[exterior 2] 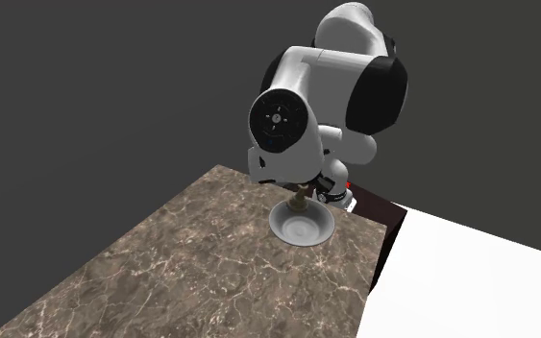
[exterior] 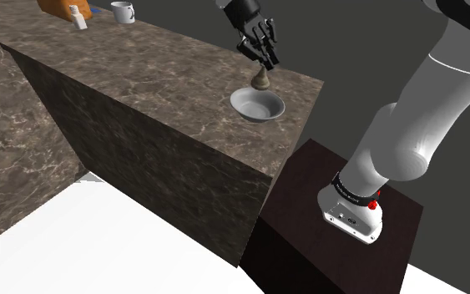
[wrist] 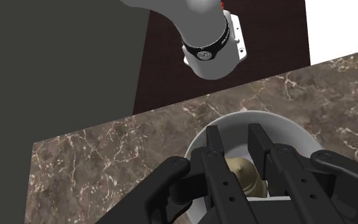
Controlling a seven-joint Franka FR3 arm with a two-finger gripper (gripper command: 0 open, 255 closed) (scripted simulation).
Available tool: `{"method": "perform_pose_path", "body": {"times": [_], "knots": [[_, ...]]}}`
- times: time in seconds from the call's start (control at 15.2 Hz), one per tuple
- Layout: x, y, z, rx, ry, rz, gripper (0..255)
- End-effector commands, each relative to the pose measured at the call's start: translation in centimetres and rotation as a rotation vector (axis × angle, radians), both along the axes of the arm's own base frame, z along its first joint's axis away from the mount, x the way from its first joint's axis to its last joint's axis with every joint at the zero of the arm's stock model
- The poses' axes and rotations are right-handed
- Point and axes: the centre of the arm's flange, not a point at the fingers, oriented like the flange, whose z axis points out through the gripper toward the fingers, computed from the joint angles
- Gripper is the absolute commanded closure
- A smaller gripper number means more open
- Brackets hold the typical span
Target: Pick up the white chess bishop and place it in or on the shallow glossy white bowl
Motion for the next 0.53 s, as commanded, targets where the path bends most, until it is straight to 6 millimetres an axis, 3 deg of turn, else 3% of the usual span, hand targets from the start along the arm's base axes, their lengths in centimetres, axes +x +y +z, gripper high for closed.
{"method": "perform_pose_path", "body": {"times": [0.0, 0.46], "knots": [[0.0, 0.0, -1.2, 0.0, 0.0, 0.0, 255], [0.0, 0.0, -4.8, 0.0, 0.0, 0.0, 255]]}}
